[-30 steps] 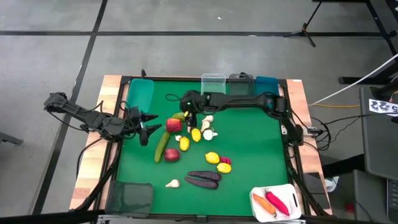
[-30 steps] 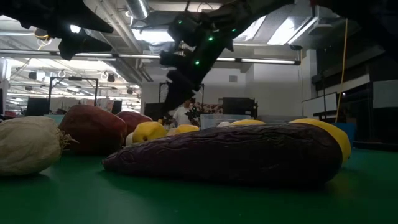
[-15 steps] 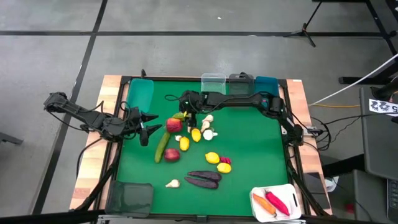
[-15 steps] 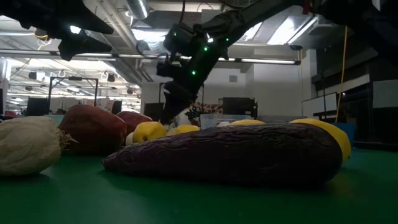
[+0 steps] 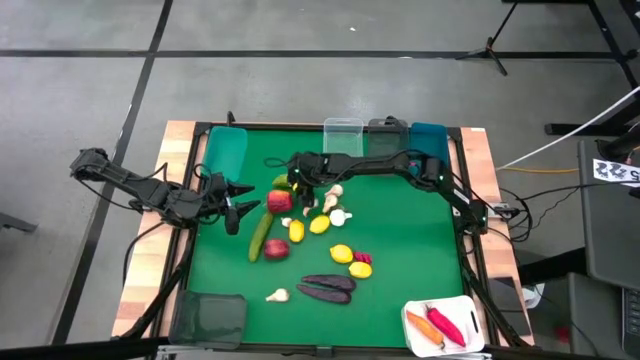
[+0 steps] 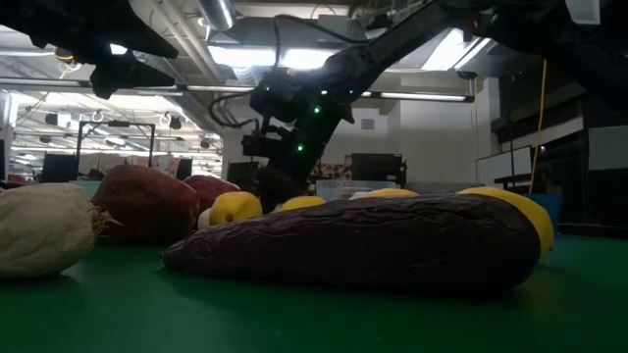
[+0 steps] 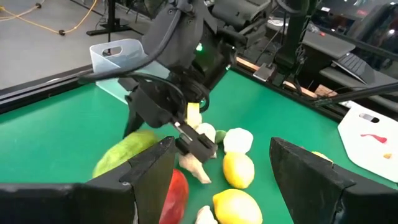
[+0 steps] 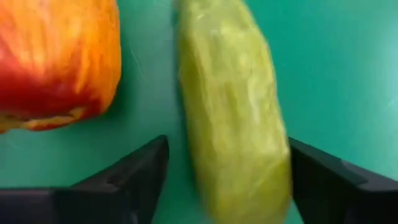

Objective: Sort produce into baskets
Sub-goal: Put the green cucumber into the transparent bin

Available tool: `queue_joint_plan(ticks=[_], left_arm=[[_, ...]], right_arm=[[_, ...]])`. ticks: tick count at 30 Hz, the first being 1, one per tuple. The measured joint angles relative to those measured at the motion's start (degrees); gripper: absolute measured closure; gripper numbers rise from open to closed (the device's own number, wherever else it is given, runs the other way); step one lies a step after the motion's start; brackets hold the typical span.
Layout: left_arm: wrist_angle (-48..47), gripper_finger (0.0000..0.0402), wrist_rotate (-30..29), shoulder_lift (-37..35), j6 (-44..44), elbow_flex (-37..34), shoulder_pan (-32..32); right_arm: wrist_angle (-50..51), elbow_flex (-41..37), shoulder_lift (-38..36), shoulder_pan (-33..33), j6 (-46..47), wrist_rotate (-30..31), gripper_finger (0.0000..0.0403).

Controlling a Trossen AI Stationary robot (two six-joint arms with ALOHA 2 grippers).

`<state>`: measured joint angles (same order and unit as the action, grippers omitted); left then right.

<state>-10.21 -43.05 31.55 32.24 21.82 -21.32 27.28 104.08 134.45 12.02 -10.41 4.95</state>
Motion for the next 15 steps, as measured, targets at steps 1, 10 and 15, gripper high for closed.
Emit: queue_joint_plan(ticks=[1, 10, 15], left_arm=[[-0.1, 0.0144, 0.0, 0.0, 0.0, 0.0, 0.0], [-0.1, 0.0144, 0.0, 0.0, 0.7, 0.0, 0.0], [-0.1, 0.0144, 0.0, 0.0, 0.7, 0.0, 0.0]], right_arm=[[0.6, 0.4, 0.1, 0.0, 0.0, -0.1, 0.0148], [3.5, 3.4, 0.4, 0.0, -0.1, -0.4, 0.0263], [7.1, 6.0, 0.3, 0.0, -0.1, -0.4, 0.0263]])
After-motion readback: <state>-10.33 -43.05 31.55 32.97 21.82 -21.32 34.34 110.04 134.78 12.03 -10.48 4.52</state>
